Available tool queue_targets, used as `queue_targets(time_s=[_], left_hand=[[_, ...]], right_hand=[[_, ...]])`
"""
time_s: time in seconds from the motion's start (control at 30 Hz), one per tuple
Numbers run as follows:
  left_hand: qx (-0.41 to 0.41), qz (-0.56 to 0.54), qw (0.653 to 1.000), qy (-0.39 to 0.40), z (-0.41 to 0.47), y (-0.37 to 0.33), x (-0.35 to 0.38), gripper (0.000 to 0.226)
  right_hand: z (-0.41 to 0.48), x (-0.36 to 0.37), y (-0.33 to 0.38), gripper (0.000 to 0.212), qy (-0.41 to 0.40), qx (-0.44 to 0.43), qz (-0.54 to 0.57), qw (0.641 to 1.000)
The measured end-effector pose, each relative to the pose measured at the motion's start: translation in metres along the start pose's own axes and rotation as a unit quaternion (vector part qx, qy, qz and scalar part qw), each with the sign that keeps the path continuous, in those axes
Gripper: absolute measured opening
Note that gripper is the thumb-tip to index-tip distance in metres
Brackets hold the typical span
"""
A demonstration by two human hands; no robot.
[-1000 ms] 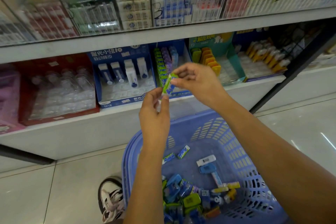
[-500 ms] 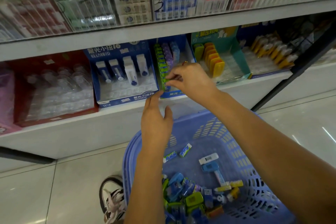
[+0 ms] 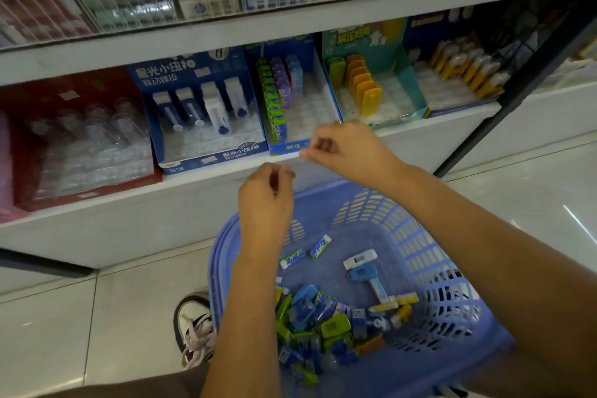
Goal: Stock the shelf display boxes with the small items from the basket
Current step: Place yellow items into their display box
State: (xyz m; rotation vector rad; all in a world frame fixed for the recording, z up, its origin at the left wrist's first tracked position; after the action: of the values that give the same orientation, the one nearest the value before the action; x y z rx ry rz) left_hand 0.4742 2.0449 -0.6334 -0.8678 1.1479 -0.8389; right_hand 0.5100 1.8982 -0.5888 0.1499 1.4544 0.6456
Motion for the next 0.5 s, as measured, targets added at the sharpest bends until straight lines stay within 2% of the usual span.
queue_targets(time_s=[0.07, 0.13, 0.2, 0.23, 0.3, 0.33, 0.4, 0.5], left_hand=[[-0.047, 0.054, 0.993, 0.092, -0.01, 0.021, 0.027, 0.027], [-0.113, 0.156, 0.954, 0.229, -0.033, 0.057, 0.058, 0.029], [-0.162, 0.255, 0.882, 0.361, -0.07, 0.1, 0.079, 0.022], [-0.184, 0.284, 0.84, 0.425, -0.094, 0.12, 0.086, 0.021], [-0.227, 0.305, 0.763, 0.523, -0.139, 0.15, 0.092, 0.033], [-0.249, 0.304, 0.737, 0.55, -0.157, 0.159, 0.093, 0.043], [-0.275, 0.304, 0.708, 0.575, -0.177, 0.169, 0.095, 0.06], [-0.261, 0.316, 0.711, 0.572, -0.179, 0.171, 0.101, 0.057]], right_hand=[[-0.024, 0.038, -0.025, 0.028, 0.122, 0.034, -0.023, 0.992], [-0.055, 0.085, -0.053, 0.025, 0.267, 0.077, -0.062, 0.959], [-0.089, 0.124, -0.088, 0.012, 0.352, 0.129, -0.077, 0.924], [-0.106, 0.138, -0.104, 0.013, 0.373, 0.153, -0.071, 0.913], [-0.134, 0.161, -0.134, 0.038, 0.396, 0.195, -0.065, 0.895], [-0.145, 0.171, -0.144, 0.047, 0.407, 0.205, -0.066, 0.888], [-0.159, 0.189, -0.16, 0.056, 0.425, 0.206, -0.081, 0.878], [-0.165, 0.211, -0.171, 0.061, 0.439, 0.193, -0.099, 0.872]])
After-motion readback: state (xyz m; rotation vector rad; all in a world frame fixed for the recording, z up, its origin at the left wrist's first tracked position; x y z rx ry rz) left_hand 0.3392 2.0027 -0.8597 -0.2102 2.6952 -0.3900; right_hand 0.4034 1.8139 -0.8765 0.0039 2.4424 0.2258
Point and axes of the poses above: each hand's wrist, its own z-axis towards the middle knuckle, its own x-axis out of the palm, y = z × x, the point moved 8 cm from there along z, towards the middle knuckle, and after that the axes turned 5 degrees about -z, right-handed, at the moved point
